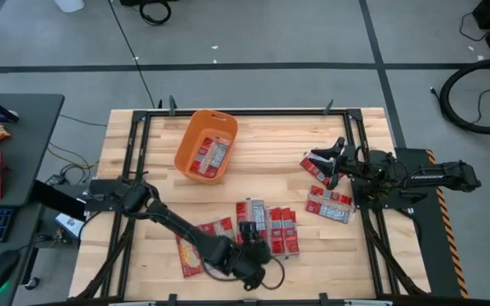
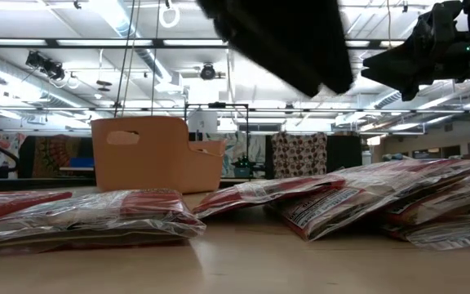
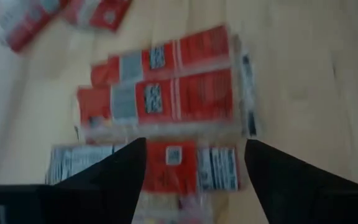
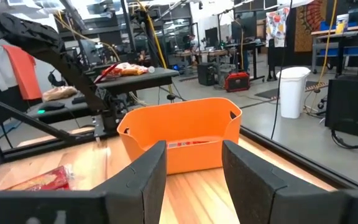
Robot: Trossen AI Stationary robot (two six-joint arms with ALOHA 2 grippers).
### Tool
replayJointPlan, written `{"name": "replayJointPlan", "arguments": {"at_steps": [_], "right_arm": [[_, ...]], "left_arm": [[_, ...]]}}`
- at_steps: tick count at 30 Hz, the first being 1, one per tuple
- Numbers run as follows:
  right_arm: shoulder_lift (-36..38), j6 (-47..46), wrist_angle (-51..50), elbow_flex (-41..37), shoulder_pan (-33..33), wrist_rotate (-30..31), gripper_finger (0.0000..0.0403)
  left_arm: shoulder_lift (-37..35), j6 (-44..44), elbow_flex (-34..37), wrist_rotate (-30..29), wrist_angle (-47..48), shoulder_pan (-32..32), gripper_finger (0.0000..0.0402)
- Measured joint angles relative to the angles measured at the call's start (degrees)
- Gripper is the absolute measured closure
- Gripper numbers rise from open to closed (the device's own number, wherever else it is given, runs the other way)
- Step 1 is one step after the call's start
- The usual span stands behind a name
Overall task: Sort popcorn bags into baskets
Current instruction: Stack the popcorn pack on top of the other popcorn into the orange bin
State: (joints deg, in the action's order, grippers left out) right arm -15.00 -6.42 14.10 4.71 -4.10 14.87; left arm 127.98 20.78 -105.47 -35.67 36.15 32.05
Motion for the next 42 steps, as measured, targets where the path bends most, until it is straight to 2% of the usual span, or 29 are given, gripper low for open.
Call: {"name": "replayJointPlan", "arguments": {"at_steps": [5,16,26,30,35,42], "right_arm": [[-0.02,0.18,-0.25,0.0,0.0,-0.79,0.0243],[-0.39,0.18,-0.62,0.0,0.0,-4.66,0.0243],[-0.37,0.18,-0.82,0.0,0.0,-4.66,0.0243],[-0.37,0.15,-0.8,0.0,0.0,-4.66,0.0243],[-0.37,-0.05,-0.84,0.0,0.0,-4.66,0.0243],[-0.37,-0.06,-0.86,0.0,0.0,-5.53,0.0243]], "left_arm": [[3.54,-0.46,0.1,-4.85,-1.3,1.99,0.0125],[6.94,-0.47,0.12,-9.12,2.61,2.7,0.0125],[8.01,-1.01,0.15,-9.57,7.5,2.59,0.0125],[8.01,1.4,0.15,-9.17,9.15,1.95,0.0131],[8.01,4.52,0.15,-5.71,9.43,1.15,0.017],[8.01,7.31,0.13,-4.24,10.13,0.79,0.0266]]}}
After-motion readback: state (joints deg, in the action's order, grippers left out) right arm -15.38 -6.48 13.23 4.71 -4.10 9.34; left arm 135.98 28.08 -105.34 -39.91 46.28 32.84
